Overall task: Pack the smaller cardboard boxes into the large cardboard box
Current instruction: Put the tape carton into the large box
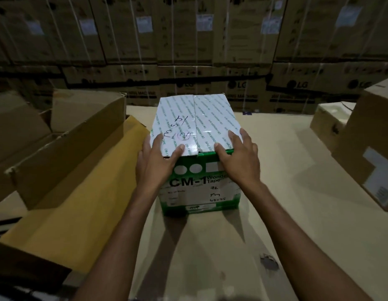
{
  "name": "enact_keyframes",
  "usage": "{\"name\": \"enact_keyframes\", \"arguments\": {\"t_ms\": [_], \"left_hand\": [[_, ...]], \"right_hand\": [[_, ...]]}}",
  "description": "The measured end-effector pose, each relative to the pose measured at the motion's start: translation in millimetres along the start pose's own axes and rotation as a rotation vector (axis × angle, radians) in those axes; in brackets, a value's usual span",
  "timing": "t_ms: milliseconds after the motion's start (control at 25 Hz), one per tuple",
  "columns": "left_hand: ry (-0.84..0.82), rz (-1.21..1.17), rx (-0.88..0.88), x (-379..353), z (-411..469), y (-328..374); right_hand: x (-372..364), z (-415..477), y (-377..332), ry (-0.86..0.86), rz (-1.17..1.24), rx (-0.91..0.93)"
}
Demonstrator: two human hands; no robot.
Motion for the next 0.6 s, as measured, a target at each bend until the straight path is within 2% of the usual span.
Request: {"name": "enact_keyframes", "arguments": {"t_ms": [240, 400, 600], "left_hand": [[-0.043, -0.019, -0.097, 26, -42, 5], [-0.031, 0.119, -0.207, 33, -60, 13], [0.033, 0.020, -0.175, 36, -72, 23]], "right_hand": [[43, -41, -9, -0.132, 0.067, -0.084], [66, -49, 0, -0.154, 0.096, -0.134], [76, -58, -1, -0.252, -0.053, -0.094]]}}
Point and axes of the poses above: each hand's wrist, its own z-axis towards the middle knuckle, its own x-axis out of the back of the hand, y = z × x, the point moved 1 cm from there along z, towards the middle knuckle, and after that the axes turned 7 degrees about z, right-handed, at the moved point
